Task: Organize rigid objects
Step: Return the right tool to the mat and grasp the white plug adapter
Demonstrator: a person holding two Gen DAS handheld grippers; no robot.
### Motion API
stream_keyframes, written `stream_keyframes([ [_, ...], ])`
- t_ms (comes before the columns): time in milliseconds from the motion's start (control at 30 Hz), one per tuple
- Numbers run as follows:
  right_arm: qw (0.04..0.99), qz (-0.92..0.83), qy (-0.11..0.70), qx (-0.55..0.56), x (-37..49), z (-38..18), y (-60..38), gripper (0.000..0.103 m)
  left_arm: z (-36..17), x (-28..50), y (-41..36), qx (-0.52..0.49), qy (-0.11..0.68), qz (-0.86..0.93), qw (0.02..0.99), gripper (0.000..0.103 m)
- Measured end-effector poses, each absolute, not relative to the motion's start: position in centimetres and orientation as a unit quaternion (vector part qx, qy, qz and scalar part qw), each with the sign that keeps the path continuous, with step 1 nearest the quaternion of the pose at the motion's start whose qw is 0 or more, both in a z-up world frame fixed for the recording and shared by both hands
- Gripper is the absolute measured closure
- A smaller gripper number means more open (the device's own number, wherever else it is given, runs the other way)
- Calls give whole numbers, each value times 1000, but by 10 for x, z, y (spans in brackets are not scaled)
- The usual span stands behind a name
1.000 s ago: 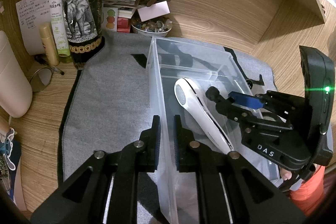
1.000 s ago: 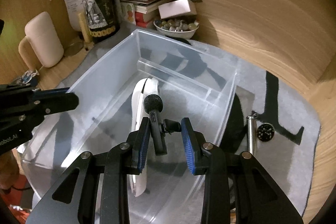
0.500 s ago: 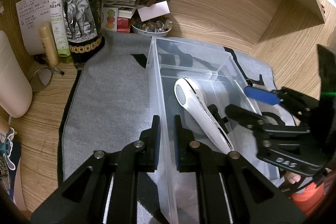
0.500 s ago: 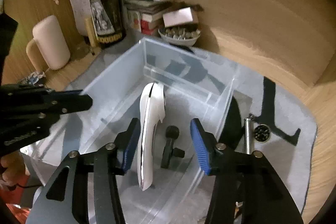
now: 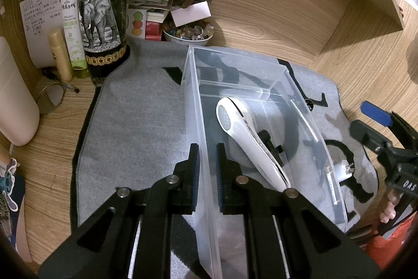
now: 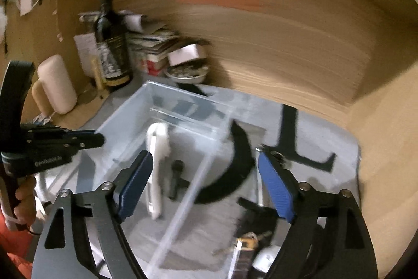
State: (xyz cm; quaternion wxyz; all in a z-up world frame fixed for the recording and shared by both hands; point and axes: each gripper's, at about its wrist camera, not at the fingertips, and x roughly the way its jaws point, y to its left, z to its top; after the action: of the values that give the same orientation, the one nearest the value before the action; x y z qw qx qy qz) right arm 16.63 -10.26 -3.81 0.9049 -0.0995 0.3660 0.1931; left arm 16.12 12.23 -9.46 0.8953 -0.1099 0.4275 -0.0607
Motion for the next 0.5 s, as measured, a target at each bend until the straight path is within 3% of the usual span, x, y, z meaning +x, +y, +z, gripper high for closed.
stream_keyframes([
  [500,896,69,438,-32,154,-93,-194,22,-95,163,121,-110,427,-62,895,93],
])
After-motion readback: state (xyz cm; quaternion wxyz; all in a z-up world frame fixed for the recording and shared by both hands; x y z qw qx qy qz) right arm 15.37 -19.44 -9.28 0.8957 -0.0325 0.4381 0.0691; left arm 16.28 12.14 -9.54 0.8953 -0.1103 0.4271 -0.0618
